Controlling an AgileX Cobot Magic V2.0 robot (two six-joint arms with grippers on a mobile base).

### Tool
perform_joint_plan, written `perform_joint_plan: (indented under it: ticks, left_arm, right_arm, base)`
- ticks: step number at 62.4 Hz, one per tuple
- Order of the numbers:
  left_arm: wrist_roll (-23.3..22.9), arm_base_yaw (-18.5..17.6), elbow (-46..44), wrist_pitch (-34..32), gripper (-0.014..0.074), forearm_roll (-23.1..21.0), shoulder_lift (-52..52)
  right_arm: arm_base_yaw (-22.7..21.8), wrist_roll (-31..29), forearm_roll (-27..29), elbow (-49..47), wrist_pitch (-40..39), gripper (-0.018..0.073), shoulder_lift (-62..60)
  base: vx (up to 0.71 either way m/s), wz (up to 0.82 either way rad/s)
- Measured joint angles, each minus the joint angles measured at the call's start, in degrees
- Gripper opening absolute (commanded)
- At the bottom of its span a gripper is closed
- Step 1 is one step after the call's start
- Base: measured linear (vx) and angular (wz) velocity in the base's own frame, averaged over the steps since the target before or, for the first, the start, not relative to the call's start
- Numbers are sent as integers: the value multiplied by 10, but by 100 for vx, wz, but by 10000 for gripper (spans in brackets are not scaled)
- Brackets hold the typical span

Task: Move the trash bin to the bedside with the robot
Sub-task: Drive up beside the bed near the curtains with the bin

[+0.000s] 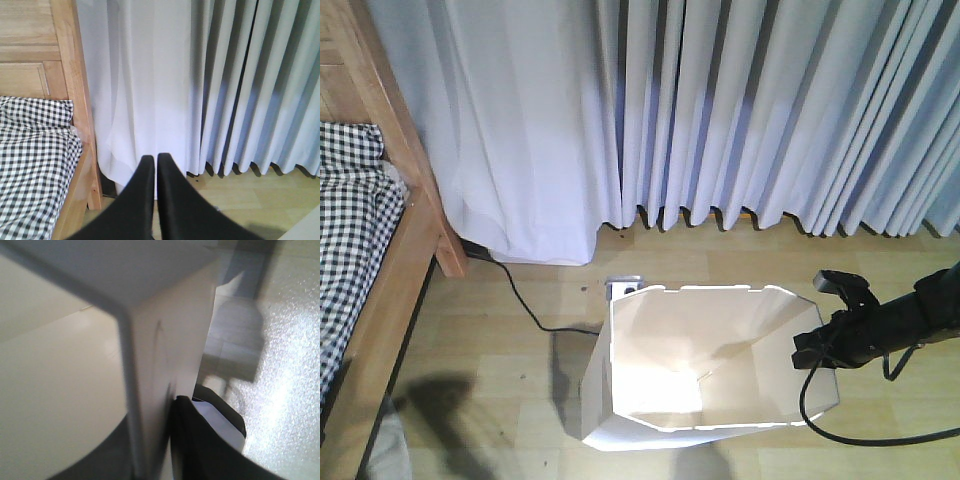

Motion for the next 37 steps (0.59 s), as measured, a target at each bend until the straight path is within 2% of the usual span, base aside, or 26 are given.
perform_joint_plan:
  ticks: [37]
  left_arm:
    - [0, 0, 0, 0, -6, 0, 0]
  right_arm:
    - [0, 0, 0, 0, 0, -5, 0]
  base:
    - [13, 1]
